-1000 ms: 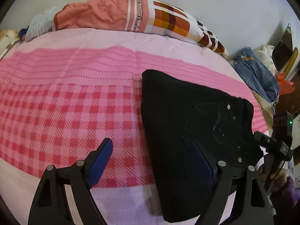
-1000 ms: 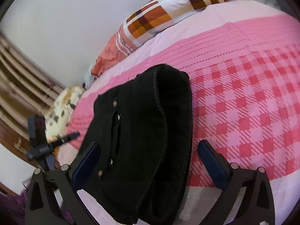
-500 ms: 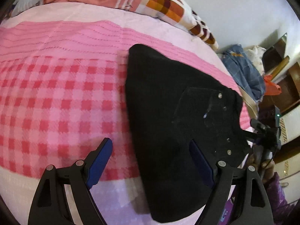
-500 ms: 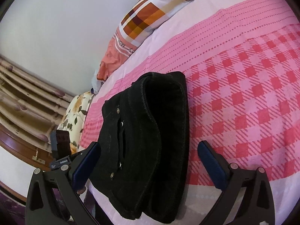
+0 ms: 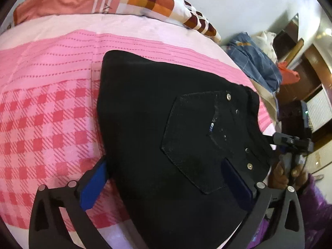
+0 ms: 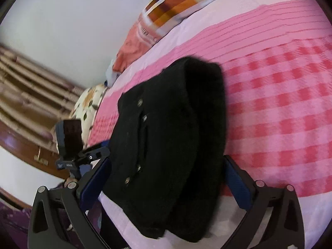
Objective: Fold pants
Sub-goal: 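Press the folded trousers flat with the left gripper near the back pocket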
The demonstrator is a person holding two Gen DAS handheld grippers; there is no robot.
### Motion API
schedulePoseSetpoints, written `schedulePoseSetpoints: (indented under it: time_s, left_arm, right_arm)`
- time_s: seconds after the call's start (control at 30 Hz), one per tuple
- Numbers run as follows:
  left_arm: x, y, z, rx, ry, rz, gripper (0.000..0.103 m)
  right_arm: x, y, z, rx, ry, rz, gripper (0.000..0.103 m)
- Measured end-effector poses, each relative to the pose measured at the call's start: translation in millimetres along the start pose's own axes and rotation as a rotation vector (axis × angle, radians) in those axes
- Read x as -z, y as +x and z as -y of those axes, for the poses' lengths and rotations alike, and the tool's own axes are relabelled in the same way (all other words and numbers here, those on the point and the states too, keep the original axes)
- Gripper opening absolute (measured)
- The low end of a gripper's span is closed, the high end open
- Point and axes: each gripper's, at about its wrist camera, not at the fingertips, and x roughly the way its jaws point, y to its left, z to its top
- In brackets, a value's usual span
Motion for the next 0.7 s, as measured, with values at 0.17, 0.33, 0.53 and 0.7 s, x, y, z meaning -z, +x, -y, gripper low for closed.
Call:
schedulePoseSetpoints:
  time_s: [0.17,0.33,0.53,0.7]
  left_arm:
    - [1,6,10,-0.068,0.066,0.004,0.103]
    - [-4,7,5,-0.037,0.035,0.011,0.103]
    - [-17,2,-22,0.098,-0.134,0.0,0.103]
    - [-16,2,-16,0.066,-0.113,-0.012,0.103]
  right_arm:
    - [-4,-4,10,-0.061,0.043,0.008,0.097]
    - [-12,-8,22,-0.111,0.12,0.041,0.094]
    - [-18,13,-1,0.042,0.028,-0.018,0.096]
    - [-13,15,-10,0.134,-0.017,-0.015,0.067]
